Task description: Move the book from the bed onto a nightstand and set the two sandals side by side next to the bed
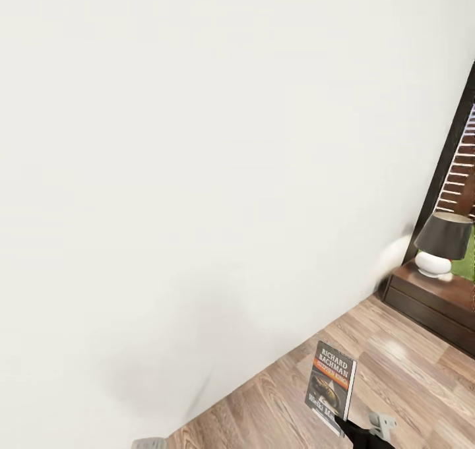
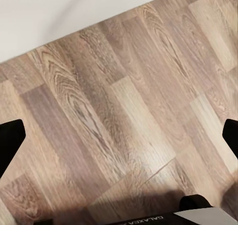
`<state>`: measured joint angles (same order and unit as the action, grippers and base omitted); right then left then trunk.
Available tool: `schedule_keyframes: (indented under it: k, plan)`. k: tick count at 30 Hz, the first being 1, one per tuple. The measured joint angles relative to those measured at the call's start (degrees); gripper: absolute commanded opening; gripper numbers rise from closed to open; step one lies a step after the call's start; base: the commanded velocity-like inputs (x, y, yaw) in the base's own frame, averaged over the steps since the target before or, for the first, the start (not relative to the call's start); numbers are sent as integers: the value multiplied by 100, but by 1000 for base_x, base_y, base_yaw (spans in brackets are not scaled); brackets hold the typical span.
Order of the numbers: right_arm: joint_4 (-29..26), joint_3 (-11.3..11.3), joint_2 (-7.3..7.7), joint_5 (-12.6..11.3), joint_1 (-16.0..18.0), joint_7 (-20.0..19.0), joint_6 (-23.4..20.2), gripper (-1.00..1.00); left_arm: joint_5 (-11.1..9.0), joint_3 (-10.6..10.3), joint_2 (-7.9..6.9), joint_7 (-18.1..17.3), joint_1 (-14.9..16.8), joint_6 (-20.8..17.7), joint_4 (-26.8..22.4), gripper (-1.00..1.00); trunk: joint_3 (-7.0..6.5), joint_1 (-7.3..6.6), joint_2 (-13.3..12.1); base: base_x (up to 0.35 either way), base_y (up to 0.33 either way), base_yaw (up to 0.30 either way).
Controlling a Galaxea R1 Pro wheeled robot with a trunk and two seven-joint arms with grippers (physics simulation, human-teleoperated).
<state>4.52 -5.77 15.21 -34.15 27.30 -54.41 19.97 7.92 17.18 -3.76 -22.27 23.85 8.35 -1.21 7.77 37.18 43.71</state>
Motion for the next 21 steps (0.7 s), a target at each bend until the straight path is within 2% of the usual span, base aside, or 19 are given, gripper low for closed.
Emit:
schedule_keyframes:
  k: [17,21]
  plan:
    - [1,-4,-2,4,0,-1,-2,-100,0,0,0,1,0,0,0,100,0,-2,0,310,0,-7]
    - [1,-6,1,5,0,-7,-2,-100,0,0,0,2,0,0,0,100,0,-1,0,218,0,-54]
